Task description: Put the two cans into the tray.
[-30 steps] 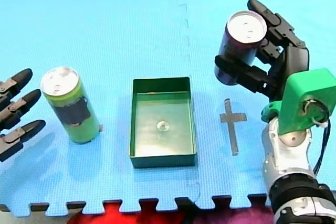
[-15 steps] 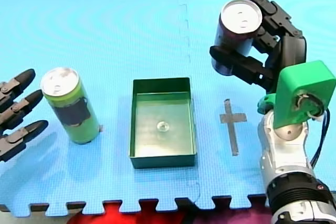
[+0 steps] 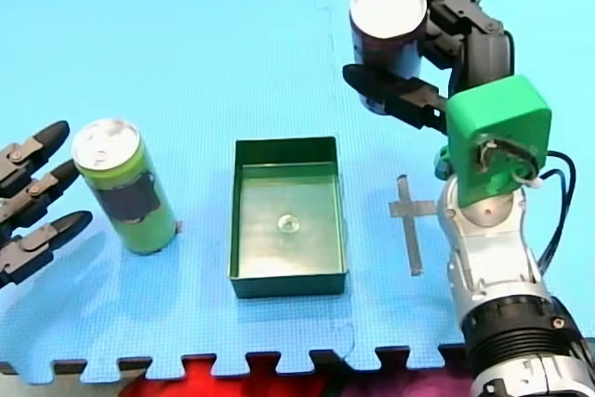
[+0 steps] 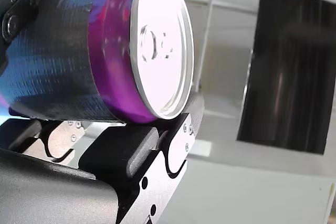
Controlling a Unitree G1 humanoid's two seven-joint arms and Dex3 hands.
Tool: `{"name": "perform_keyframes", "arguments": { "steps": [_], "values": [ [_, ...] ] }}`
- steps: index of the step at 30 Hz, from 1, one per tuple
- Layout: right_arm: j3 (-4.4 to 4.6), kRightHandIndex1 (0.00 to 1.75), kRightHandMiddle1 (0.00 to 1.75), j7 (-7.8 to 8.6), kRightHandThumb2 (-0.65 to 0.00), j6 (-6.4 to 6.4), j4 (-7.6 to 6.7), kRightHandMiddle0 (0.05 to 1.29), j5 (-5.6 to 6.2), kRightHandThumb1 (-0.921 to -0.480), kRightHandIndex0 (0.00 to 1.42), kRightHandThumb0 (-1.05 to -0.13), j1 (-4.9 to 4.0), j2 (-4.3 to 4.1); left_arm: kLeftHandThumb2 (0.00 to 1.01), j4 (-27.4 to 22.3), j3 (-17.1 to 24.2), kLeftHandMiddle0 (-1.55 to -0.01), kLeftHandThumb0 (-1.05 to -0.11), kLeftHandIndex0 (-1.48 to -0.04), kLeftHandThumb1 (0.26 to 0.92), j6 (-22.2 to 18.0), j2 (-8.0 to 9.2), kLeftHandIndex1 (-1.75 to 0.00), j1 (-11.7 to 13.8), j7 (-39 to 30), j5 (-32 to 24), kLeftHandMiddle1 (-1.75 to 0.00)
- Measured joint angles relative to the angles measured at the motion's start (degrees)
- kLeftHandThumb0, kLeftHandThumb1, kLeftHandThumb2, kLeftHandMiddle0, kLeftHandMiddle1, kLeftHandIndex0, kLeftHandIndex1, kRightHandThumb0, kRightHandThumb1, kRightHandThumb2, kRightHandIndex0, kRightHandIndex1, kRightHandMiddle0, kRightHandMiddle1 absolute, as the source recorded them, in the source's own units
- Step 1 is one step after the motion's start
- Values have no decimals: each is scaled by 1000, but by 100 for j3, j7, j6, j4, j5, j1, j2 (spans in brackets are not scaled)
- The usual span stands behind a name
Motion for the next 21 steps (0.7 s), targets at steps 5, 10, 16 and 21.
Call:
{"name": "perform_keyframes", "arguments": {
  "steps": [5,10,16,21],
  "values": [
    [172,0,0,-119,-1,391,-436,1194,-148,-742,1321,-396,142,122,19,-31,-32,-515,-1048,-468,921,27,-32,-5,-1,75,35,-6],
    [286,0,0,-143,-1,639,-625,1183,-193,-744,1318,-403,154,198,24,-57,-56,-515,-1048,-469,921,53,-70,-4,-2,141,83,-5],
    [459,1,0,-149,-1,651,-658,1172,-221,-746,1321,-407,170,366,28,-81,-54,-514,-1048,-469,921,124,-102,-3,-2,153,64,-4],
    [598,3,2,-163,-1,531,-533,1174,-268,-748,1326,-405,169,509,31,-80,-43,-516,-1048,-469,921,139,-102,-2,-5,151,57,-5]
  ]
}}
